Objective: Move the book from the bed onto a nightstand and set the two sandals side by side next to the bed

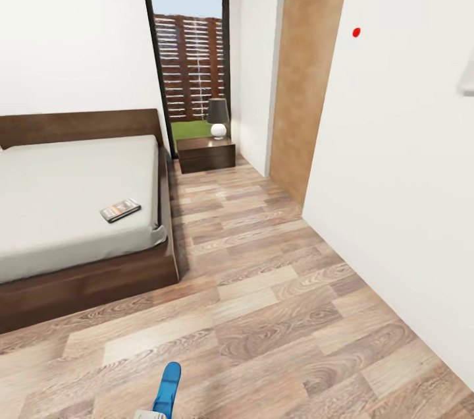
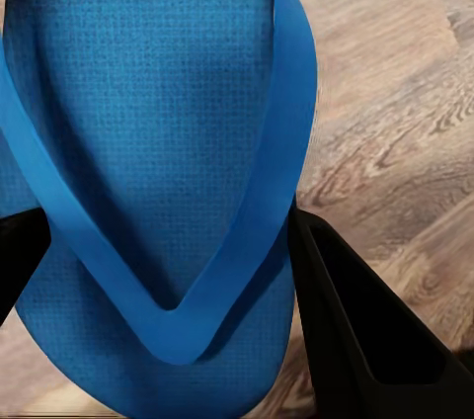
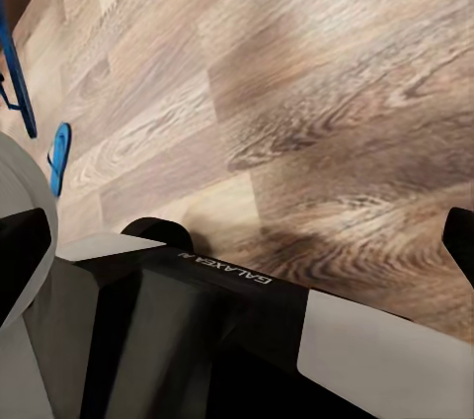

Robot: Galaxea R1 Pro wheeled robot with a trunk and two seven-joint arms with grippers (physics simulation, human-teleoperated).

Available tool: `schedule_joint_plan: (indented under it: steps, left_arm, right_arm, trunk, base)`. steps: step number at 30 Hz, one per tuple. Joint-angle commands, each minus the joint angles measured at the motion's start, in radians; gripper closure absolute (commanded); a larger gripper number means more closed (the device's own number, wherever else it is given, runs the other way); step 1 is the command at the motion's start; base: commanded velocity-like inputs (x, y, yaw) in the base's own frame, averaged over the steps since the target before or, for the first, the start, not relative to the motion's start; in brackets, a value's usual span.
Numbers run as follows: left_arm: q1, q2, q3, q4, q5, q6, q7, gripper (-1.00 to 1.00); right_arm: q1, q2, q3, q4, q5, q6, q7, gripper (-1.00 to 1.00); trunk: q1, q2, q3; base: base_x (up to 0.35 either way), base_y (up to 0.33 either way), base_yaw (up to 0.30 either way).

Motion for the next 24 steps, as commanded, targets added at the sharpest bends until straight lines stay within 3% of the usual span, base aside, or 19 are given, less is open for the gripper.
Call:
schedule_joint_plan:
  steps: [1, 24]
  left_arm:
    - [-0.001, 0.000, 0.001, 0.001, -0.001, -0.002, -0.004, 1.00]
    - [-0.001, 0.000, 0.001, 0.001, 0.000, -0.003, -0.004, 1.00]
  right_arm:
    - [0.000, 0.000, -0.001, 0.000, -0.008, 0.010, 0.004, -1.00]
    - [0.000, 0.001, -0.001, 0.000, -0.008, 0.010, 0.004, -1.00]
  trunk:
    - [0.000, 0.000, -0.001]
    - [0.000, 0.000, -0.001]
  base:
    - [0.000, 0.000, 0.268]
    - [0.000, 0.000, 0.269]
